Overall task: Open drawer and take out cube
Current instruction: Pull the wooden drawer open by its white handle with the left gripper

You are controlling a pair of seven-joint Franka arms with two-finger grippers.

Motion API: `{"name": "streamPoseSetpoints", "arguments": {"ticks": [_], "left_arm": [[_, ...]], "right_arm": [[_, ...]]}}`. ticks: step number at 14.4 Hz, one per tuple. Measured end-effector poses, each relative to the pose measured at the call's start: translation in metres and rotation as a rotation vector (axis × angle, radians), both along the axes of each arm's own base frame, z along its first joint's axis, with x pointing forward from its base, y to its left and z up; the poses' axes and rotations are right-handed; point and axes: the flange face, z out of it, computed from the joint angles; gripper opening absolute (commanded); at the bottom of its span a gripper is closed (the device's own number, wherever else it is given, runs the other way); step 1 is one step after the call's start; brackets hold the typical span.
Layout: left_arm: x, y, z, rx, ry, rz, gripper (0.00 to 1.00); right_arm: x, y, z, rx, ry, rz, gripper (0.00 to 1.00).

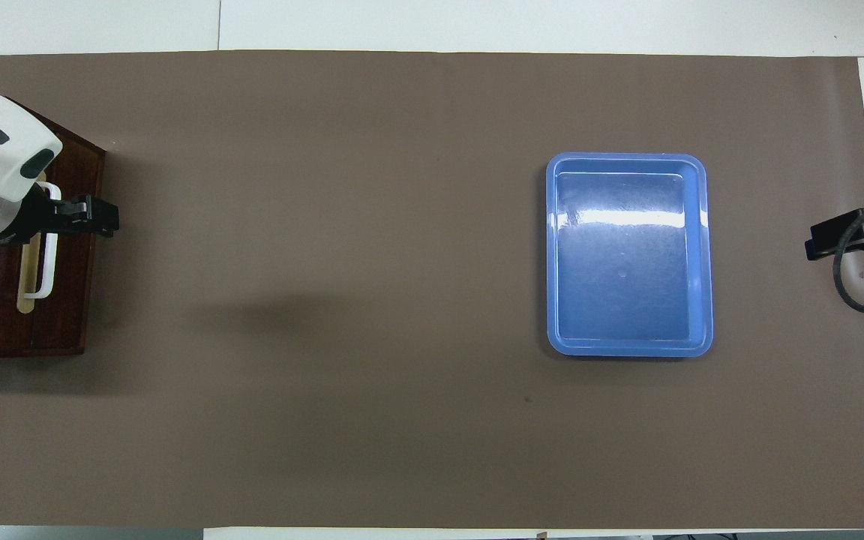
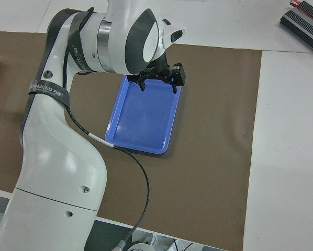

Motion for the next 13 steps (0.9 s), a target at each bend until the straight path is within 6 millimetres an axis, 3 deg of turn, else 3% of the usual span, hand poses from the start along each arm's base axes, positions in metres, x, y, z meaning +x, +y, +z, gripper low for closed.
{"name": "streamPoseSetpoints", "arguments": {"ticks": [6,8,10,13], "left_arm": [[0.017,0.017,-0.079,0.146,-0.002,-0.141,1.0],[0.022,0.033,-0.098,0.169,-0.017,-0.197,1.0],[0.025,0.051,-0.107,0.184,-0.03,-0.227,1.0],[0.024,0.051,-0.107,0.192,-0.039,-0.246,1.0]], "right_arm": [[0.0,-0.001,0.0,0.0,0.0,-0.002,1.0],[0.0,-0.002,0.0,0.0,0.0,-0.003,1.0],[0.0,-0.002,0.0,0.0,0.0,-0.003,1.0],[-0.001,-0.007,0.0,0.0,-0.001,-0.012,1.0]]}}
